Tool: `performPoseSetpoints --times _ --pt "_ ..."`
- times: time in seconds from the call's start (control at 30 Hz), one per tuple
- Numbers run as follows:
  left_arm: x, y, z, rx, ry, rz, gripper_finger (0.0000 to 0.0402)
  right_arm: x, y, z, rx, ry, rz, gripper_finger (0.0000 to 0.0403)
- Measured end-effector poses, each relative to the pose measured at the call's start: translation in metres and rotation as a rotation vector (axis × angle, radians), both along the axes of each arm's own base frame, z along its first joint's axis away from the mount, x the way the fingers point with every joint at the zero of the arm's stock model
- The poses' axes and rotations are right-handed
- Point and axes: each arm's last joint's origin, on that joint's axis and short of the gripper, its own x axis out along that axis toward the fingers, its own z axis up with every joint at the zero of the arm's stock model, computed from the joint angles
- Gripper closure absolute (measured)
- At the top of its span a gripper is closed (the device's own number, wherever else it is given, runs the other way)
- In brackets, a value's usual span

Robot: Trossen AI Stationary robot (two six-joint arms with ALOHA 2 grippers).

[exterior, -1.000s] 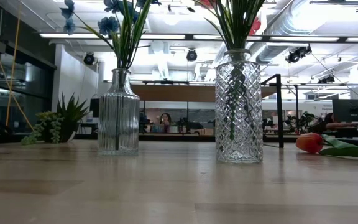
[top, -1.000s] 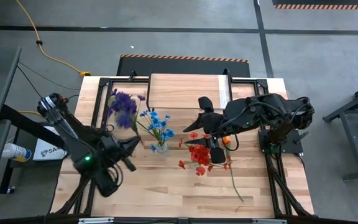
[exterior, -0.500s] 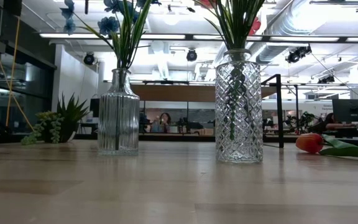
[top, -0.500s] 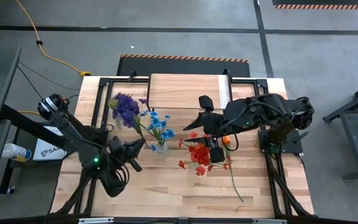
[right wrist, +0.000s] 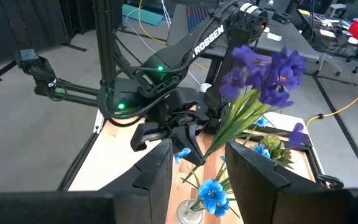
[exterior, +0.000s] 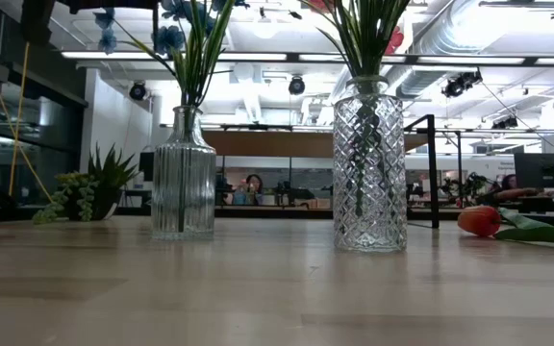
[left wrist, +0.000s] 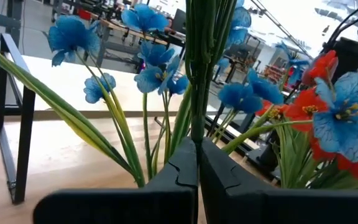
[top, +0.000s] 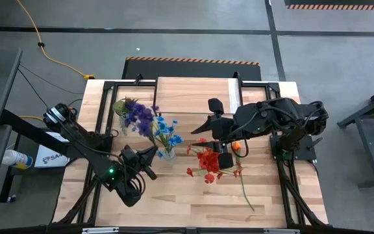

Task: Pick and place flowers into a vace then onto a shelf
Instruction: Put the purple flowers into the left transparent vase

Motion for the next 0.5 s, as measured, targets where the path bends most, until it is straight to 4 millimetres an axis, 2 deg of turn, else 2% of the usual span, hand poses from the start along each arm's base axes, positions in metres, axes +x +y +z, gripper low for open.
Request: performPoseSetpoints --times 0.5 --pt "0.012 0.001 -0.009 -0.003 -0.003 0.033 0.0369 0.000 0.000 0.000 -0.006 0.001 0.006 0.0263"
